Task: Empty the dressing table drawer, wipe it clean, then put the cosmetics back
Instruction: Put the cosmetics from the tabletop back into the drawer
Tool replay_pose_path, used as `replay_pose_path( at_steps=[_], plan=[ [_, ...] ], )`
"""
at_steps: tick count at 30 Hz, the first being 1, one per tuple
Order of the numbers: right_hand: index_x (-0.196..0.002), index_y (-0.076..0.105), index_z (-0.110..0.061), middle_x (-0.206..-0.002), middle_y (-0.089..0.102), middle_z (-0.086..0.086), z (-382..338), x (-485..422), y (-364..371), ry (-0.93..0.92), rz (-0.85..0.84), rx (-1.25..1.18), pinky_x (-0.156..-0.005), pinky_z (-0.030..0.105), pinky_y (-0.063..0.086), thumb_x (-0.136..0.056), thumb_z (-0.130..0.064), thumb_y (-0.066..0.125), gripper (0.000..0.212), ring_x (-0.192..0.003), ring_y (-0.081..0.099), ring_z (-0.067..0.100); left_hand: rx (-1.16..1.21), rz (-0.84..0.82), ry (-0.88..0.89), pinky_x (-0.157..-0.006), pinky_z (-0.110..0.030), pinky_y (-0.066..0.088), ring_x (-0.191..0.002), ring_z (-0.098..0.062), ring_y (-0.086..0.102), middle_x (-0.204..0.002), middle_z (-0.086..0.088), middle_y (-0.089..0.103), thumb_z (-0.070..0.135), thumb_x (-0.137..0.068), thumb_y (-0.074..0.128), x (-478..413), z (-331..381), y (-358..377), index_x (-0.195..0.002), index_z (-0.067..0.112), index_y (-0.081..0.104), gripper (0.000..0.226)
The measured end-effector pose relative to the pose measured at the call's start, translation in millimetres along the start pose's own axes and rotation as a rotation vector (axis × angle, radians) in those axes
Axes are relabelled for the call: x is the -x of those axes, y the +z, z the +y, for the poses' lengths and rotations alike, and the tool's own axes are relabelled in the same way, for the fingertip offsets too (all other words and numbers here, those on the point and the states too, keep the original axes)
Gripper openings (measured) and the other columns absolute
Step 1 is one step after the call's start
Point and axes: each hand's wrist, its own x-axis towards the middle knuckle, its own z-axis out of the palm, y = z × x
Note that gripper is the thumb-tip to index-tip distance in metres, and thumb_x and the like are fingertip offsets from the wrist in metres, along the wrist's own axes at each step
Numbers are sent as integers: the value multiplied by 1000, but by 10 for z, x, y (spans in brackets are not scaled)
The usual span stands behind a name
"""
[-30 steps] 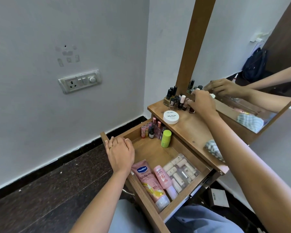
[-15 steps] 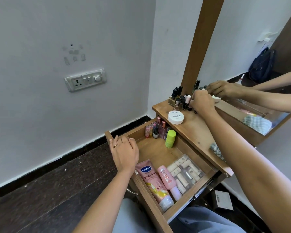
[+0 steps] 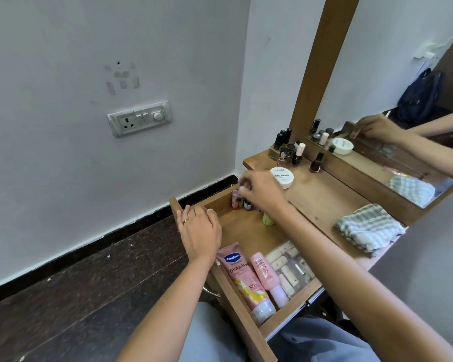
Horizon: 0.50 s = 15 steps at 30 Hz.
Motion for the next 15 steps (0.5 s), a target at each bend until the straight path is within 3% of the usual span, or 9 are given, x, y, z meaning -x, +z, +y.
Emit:
replay_pose_path(
  at_steps=[5, 15],
  plan=[
    [-102, 66, -17, -99, 67, 3, 114, -16, 546, -21, -75, 158, -72, 34, 52, -83, -17, 57, 21, -91, 64, 24, -37, -22, -4, -120, -41, 14, -134, -23, 43, -124, -10, 64, 29, -100, 31, -4, 6, 1, -116, 7, 65, 44],
    [-115, 62, -18, -120, 59, 7, 216, -67, 795, -21, -135, 290, -79, 39, 50, -90, -14, 51, 27, -101, 61, 31, -53, -21, 8, -121, -40, 13, -134, -23, 44, -124, -8, 65, 32, -99, 22, -12, -30, 20, -117, 9, 66, 53]
  ],
)
